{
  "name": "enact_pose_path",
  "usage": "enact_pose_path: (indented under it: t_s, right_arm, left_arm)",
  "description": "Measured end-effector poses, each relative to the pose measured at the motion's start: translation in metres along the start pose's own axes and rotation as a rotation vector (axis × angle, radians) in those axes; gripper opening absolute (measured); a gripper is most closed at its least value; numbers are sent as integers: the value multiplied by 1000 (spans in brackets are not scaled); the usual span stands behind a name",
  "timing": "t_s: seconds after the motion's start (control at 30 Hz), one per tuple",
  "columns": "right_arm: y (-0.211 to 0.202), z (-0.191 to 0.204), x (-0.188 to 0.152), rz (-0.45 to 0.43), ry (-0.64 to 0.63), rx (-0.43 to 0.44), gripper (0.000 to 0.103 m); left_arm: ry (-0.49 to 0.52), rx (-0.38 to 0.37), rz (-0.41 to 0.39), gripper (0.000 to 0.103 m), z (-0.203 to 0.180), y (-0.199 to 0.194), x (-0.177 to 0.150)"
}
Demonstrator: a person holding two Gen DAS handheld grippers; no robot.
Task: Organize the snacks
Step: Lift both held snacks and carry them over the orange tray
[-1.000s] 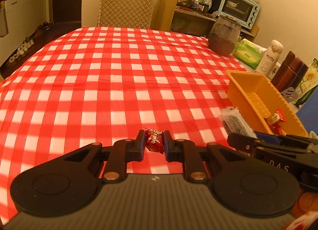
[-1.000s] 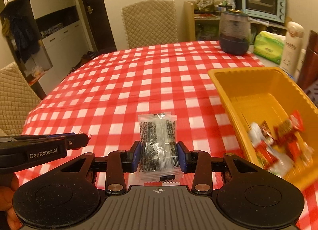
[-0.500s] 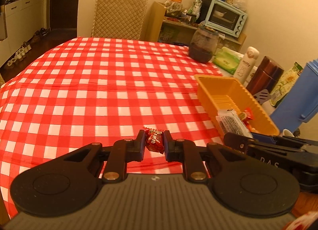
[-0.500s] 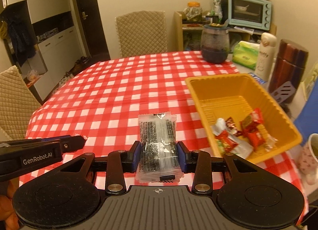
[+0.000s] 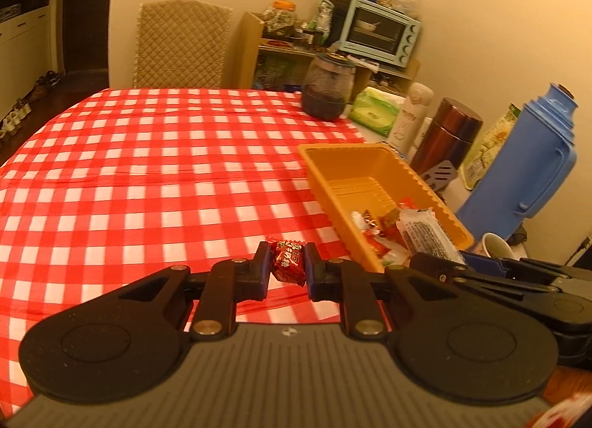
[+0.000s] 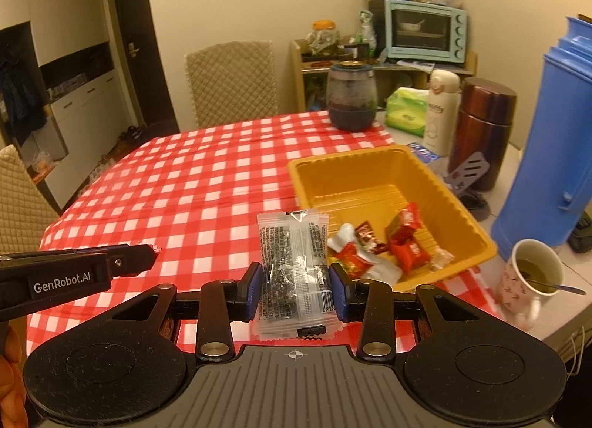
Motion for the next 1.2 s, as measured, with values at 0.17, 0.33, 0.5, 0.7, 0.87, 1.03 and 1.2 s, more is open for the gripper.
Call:
enact_pose_path:
  t_s: [0.17,0.33,0.5,0.7,0.87,1.03,1.2]
  right_arm:
    - [-4,-14,0,-7,23,-15,39]
    - [-6,-25,2,-14,39,-29,39]
    - [-6,-37,4,-19,59,-43,39]
    - [-2,-51,7,-19,77,-63,39]
    - [4,-60,10,-17,88,-74,39]
    - [11,-68,13,-17,96,-85,39]
    - [20,-81,19,-15,106,-96,39]
  left_arm:
    - [26,-27,7,17,-19,5,2]
    - [47,-50,12,17,-34,13,4]
    - [60,-63,16,17,-43,20,8]
    - [73,-78,20,17,-52,30,12]
    - [82,-91,25,17,-59,39,16]
    - [90,-103,32,17,-66,50,20]
    - [91,-111,41,17,-70,63,24]
Point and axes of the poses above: each gripper's, at about its wrist camera, not at the fingertips, and y roughly the way its jaws point, z to its left, x to its top, the point moved 1 cm from there along y, roughly the way its jaws point, and after that the axes turned 5 degrees about -x, right-handed, at the moved point
